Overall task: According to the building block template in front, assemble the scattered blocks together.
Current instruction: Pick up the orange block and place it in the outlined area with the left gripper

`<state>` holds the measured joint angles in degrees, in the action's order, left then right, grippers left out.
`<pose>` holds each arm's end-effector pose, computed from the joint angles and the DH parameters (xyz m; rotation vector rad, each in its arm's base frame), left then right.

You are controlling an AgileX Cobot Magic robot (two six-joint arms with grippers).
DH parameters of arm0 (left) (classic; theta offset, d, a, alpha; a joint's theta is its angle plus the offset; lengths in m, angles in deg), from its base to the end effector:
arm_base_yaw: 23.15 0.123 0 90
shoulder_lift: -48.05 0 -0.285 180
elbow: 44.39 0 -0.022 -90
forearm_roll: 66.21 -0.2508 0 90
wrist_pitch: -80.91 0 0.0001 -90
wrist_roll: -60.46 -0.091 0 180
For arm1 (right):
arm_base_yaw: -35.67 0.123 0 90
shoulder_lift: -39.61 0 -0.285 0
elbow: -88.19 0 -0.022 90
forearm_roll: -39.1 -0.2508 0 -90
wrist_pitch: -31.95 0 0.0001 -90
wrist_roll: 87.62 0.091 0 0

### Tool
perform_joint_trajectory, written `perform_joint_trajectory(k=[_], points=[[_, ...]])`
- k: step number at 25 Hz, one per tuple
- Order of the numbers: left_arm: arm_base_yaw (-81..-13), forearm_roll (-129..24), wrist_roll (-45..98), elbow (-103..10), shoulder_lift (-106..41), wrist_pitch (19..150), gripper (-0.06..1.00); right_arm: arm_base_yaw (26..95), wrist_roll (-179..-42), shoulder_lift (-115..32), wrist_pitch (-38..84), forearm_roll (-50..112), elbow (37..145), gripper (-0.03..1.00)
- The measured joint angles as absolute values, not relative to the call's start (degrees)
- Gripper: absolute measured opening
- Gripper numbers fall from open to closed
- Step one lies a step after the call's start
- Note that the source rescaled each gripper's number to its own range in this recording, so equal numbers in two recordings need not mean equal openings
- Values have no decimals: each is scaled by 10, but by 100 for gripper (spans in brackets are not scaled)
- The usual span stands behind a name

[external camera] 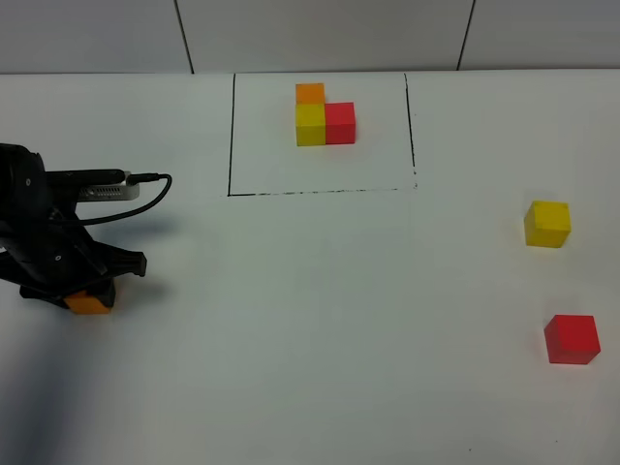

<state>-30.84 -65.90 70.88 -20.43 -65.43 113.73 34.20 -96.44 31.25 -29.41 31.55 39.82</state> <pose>0.3118 -0.0424 0.1248 -0.0772 2.9729 -0.0448 -0.0042 0.0106 0.2781 -0.1380 2.0495 0.0468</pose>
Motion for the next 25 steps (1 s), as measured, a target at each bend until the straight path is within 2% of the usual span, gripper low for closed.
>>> perform_joint_trajectory(k=[6,14,19,25], points=[[-308,-659,695,-228,-654,1180,1,342,-964,313,-294,315,398,78],[-318,-656,572,-317,-654,1277,1,342,-964,313,-294,315,398,78],[-365,-653,458,-360,-656,1295,1,342,-964,313,-294,315,398,77],[-428,-662,402,-459,-698,1355,1,342,-963,313,-294,315,398,76]])
